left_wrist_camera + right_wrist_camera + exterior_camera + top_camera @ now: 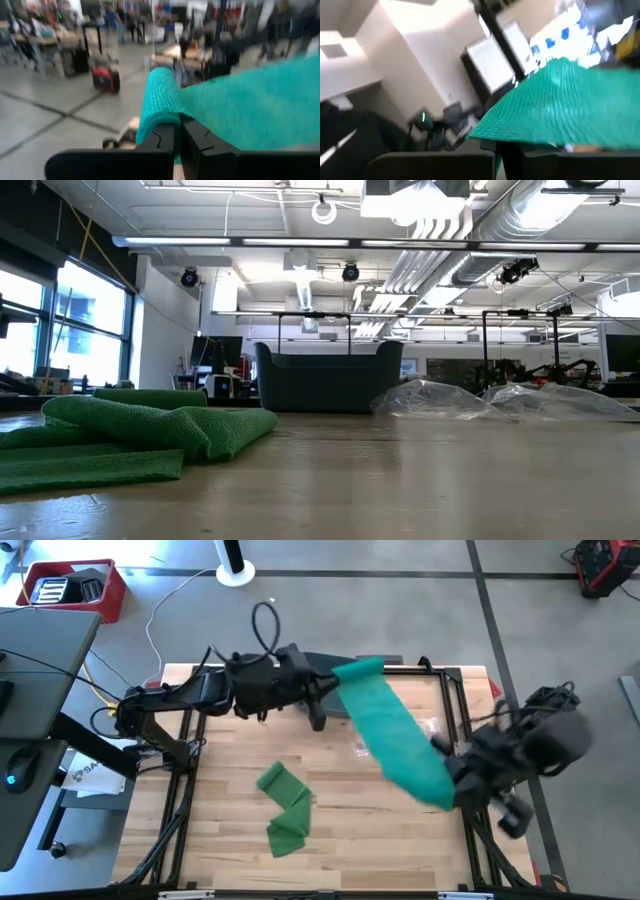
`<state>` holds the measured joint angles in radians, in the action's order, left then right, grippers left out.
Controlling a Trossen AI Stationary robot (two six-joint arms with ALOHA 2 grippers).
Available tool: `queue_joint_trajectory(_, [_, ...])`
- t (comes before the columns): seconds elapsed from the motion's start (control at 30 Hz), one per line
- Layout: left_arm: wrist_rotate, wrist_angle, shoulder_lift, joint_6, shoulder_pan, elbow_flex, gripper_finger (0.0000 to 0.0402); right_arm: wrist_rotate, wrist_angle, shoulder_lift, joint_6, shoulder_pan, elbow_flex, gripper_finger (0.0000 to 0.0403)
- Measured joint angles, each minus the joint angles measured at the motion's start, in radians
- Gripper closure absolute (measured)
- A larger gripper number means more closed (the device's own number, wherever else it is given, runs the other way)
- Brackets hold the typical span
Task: Roll bandage
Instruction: Roll the blue bandage
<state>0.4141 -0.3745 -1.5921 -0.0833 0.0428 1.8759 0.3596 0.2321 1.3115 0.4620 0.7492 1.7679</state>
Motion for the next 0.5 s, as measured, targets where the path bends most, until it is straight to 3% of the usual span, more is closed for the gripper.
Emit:
queue_joint_trajectory(0.13, [-0.07, -0.093, -0.013, -0.057, 0.018, 0.0, 0.0401, 0.073, 0.073, 0.045, -0.083, -0.014, 0.197, 0.0403])
queue_joint_trajectory(0.33, [-0.272, -0.116, -0.067, -0.086, 0.072, 0.0, 0.0401, 0.128, 0.269, 0.122, -0.18, -0.064, 0.462, 0.0403])
queue_joint_trajectory(0.5, [-0.373, -0.116, -0.095, -0.131, 0.133, 0.0, 0.0401, 0.241, 0.443, 0.14, -0.194, -0.114, 0.589, 0.0403])
